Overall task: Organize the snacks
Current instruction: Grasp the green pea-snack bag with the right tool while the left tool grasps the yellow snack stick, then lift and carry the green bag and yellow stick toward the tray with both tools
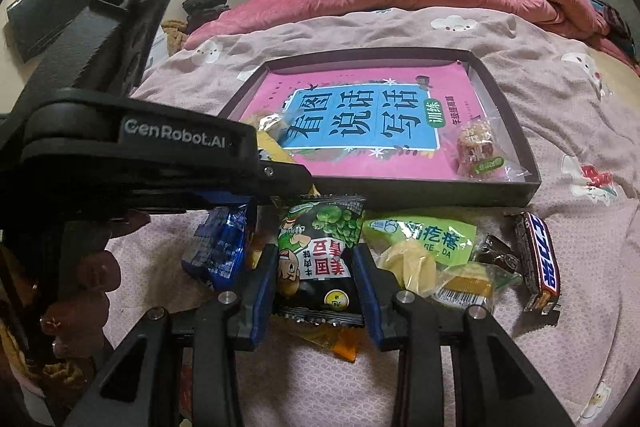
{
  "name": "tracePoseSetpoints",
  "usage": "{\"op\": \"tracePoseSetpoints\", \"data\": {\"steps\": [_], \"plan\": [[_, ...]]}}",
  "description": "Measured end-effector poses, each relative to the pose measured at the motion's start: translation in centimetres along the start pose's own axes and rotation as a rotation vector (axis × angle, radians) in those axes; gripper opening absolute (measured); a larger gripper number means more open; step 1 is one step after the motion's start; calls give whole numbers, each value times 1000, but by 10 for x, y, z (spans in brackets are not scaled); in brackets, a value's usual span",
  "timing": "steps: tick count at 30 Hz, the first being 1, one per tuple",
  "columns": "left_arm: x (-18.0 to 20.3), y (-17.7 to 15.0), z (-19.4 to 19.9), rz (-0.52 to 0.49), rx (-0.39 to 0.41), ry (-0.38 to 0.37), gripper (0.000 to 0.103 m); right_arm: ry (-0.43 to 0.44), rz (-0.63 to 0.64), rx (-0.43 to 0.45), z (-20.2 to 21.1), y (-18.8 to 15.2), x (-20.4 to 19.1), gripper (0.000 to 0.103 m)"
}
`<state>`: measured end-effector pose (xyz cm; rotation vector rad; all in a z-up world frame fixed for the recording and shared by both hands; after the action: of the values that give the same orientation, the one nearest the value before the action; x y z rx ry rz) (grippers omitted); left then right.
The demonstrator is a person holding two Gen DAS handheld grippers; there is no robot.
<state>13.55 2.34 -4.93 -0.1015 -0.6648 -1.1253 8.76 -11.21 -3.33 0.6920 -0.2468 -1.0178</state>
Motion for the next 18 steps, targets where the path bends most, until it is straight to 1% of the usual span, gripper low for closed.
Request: {"op": "tracePoseSetpoints", "data": {"steps": [2,5,12,18], "plan": [[-2,0,0,19,-7,-24,22,3,-4,2,1,0,1,38],[-3,0,3,34,0,-50,18,2,-7,7,3,-1,2,38],[7,2,30,0,71,-86,17,-12,-2,62,18,3,2,38],[8,3,53,-3,106,-104,17,-20,-16,104,30,7,5,38]]}}
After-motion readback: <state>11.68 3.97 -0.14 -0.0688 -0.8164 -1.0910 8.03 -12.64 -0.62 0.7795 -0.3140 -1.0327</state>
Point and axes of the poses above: each gripper's, at about its wrist camera, not at the fingertips, and z roughly against the way its jaws point, x to its right, y to its top, the point moved 1 cm from there along -z, roughly the way its jaws point, and after that the axes turned 4 degrees about z, right-handed, at the moved point
